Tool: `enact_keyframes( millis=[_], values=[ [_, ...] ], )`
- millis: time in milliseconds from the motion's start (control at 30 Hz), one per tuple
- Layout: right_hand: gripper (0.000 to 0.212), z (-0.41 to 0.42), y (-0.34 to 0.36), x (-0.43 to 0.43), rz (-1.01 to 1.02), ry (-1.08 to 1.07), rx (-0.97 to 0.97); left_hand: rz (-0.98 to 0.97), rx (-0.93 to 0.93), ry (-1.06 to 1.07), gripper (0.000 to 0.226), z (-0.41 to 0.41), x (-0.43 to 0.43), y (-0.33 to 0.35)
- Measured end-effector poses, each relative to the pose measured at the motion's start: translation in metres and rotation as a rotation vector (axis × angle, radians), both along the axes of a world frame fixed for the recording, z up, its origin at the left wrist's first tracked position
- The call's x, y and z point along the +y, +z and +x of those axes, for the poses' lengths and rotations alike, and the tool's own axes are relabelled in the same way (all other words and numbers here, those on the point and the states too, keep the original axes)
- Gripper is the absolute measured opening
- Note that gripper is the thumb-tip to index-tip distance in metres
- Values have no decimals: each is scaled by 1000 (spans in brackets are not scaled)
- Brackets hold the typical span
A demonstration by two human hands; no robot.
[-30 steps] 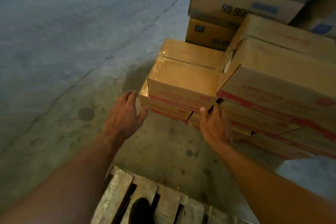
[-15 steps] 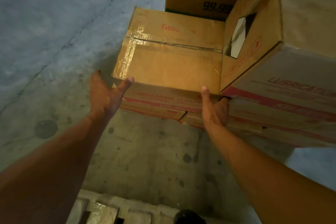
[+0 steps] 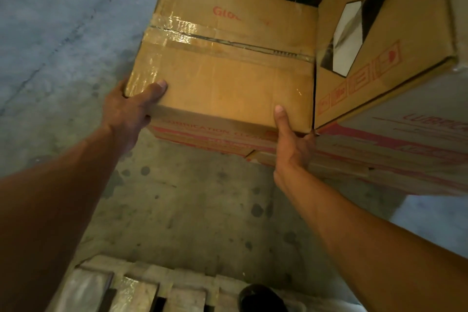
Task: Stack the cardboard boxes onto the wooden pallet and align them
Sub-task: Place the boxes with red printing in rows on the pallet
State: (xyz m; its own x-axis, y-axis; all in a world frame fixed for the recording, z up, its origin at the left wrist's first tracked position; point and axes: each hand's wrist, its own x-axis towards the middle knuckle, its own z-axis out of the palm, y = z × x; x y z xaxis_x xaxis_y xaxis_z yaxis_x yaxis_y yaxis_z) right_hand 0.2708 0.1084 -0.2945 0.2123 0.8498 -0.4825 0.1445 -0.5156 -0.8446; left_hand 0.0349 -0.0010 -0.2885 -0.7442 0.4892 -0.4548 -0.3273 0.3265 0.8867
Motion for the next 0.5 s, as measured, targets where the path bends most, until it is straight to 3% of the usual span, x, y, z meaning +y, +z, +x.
enact_keyframes(
  millis=[200,500],
  values=[
    [96,-18,16,-12,48,220,32,-19,23,64,59,-16,-52,7],
    [96,0,38,-5,28,300,79,8,89,115,67,8,-71,54]
  ],
)
